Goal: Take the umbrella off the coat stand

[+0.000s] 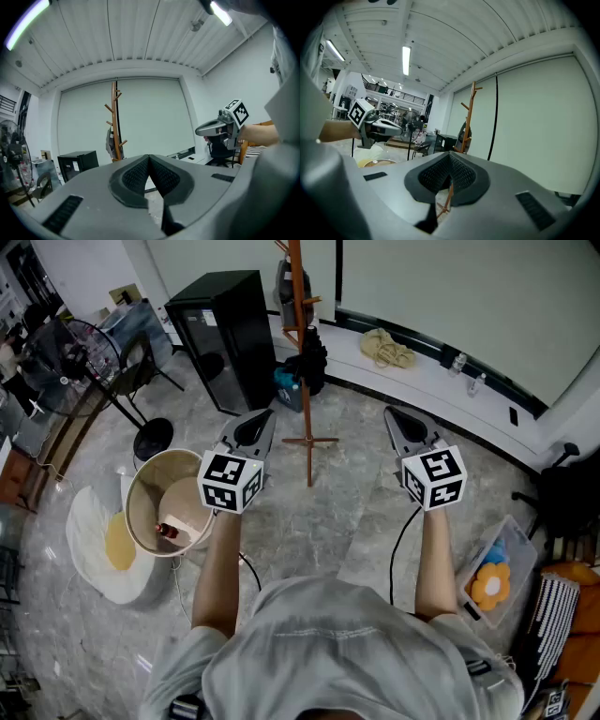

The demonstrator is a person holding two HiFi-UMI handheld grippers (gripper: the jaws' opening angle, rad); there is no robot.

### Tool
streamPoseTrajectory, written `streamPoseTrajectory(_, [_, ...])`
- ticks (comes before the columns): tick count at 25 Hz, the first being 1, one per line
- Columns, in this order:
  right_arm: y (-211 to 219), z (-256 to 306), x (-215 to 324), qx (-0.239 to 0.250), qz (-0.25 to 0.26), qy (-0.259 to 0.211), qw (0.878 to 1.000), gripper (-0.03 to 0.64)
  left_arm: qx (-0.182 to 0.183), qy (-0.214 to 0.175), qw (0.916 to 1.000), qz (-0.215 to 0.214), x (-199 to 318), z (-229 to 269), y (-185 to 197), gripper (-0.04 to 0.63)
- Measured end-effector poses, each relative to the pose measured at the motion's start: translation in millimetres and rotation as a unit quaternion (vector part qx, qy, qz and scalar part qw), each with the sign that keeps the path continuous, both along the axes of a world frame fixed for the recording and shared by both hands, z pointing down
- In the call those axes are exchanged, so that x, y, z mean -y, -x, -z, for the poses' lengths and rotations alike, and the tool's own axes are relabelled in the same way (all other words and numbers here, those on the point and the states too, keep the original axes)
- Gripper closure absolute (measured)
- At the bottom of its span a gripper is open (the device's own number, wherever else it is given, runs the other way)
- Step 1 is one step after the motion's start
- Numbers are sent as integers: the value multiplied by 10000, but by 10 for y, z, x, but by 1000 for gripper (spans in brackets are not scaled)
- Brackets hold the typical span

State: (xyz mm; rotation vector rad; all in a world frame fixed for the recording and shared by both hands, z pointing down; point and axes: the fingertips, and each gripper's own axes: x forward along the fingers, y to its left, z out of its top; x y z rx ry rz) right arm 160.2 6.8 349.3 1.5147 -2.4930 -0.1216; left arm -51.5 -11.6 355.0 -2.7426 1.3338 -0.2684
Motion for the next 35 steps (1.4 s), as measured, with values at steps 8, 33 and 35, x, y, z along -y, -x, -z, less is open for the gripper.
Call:
streamPoseTrajectory(8, [-308, -67, -54, 367, 216, -40, 9991, 594, 244, -117, 9993, 276, -92, -11, -274, 581])
streamPoseTrajectory(33, [47, -410, 1732, 439, -99, 497, 9978, 594, 332, -49, 9991, 265, 1618, -429, 308, 581])
streamPoseTrajectory(35, [94, -419, 2057, 521, -252, 545, 9968, 594, 268, -81, 9994, 207, 1915, -396, 416, 581])
